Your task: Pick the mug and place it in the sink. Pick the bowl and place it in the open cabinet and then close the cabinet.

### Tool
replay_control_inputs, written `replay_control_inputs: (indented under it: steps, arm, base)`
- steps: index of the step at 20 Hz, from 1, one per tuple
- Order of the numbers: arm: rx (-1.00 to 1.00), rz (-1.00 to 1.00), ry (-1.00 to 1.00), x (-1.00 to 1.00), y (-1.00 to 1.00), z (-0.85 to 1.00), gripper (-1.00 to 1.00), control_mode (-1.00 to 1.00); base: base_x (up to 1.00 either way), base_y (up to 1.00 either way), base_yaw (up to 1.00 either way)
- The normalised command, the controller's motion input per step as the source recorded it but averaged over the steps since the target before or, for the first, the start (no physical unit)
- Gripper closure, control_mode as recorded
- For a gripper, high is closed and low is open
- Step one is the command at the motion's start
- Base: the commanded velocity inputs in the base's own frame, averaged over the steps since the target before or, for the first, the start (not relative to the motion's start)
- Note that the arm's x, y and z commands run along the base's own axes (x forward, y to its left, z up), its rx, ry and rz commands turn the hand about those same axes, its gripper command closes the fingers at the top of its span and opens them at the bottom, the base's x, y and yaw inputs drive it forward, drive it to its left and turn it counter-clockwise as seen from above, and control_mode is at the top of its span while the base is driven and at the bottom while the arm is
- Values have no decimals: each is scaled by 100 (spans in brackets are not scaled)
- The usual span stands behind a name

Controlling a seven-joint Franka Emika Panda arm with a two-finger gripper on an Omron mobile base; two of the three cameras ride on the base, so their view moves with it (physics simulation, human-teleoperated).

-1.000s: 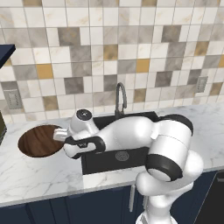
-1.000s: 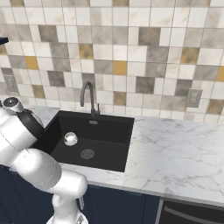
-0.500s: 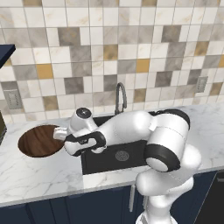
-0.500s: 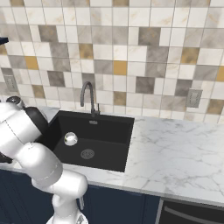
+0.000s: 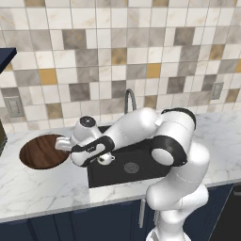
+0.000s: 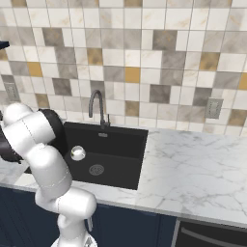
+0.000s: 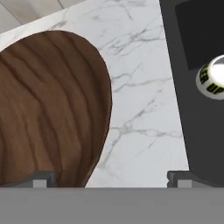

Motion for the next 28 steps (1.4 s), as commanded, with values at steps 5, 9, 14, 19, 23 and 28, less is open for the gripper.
replay_control_inputs:
  steps: [5,9,14,19,23,28]
  arm:
    - [0,0,0,23,25,-19,-100,-100]
    - [0,0,0,18,26,-18,-100,-100]
    - [0,0,0,17,29,-12,-100,-100]
    - [0,-1,0,16,33,-18,100,-100]
    - [0,0,0,7,15,-8,100,-100]
    - [2,-12,1,16,0,0,100,-100]
  base:
    - [0,0,0]
    - [0,0,0]
    - [0,0,0]
    - [0,0,0]
    - [0,0,0]
    - [0,0,0]
